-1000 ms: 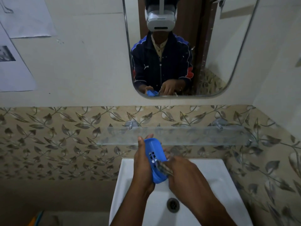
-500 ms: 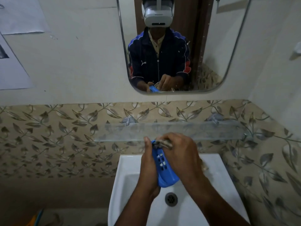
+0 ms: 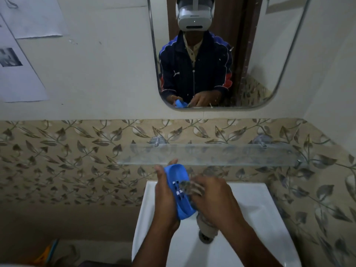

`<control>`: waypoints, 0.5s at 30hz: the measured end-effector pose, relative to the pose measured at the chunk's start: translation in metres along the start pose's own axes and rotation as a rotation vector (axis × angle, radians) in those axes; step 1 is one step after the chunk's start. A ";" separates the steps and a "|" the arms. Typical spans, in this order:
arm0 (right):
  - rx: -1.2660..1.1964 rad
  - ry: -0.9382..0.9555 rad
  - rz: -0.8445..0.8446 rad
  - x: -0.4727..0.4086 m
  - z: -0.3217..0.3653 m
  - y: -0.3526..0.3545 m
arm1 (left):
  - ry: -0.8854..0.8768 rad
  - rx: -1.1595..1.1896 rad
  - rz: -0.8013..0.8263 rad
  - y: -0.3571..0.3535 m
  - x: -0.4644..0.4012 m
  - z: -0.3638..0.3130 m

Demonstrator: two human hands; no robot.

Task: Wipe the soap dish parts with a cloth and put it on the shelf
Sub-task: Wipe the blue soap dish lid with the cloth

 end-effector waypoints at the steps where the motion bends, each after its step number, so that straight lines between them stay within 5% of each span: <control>1: -0.112 0.012 0.095 0.006 -0.004 0.000 | -0.008 0.042 -0.029 0.014 -0.003 -0.001; 4: -0.452 -0.136 0.045 0.027 -0.024 -0.017 | 0.083 0.199 -0.105 0.053 -0.005 0.013; 6: -0.659 -0.335 0.185 0.039 -0.030 -0.047 | 0.122 0.229 -0.142 0.074 -0.007 0.031; 8: -0.736 -0.411 0.297 0.041 -0.033 -0.078 | 0.140 0.227 -0.190 0.088 -0.011 0.047; 15: -1.098 -0.763 0.264 0.029 -0.056 -0.138 | 0.230 0.192 -0.261 0.110 -0.023 0.071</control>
Point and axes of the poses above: each hand's wrist, its own x-axis away from the middle knuckle, its own y-axis out of the back of the hand, z = x × y, the point moved 1 cm from there along -x, towards the middle knuckle, and after that the axes turned 6 degrees about z, right-handed, at the moved point
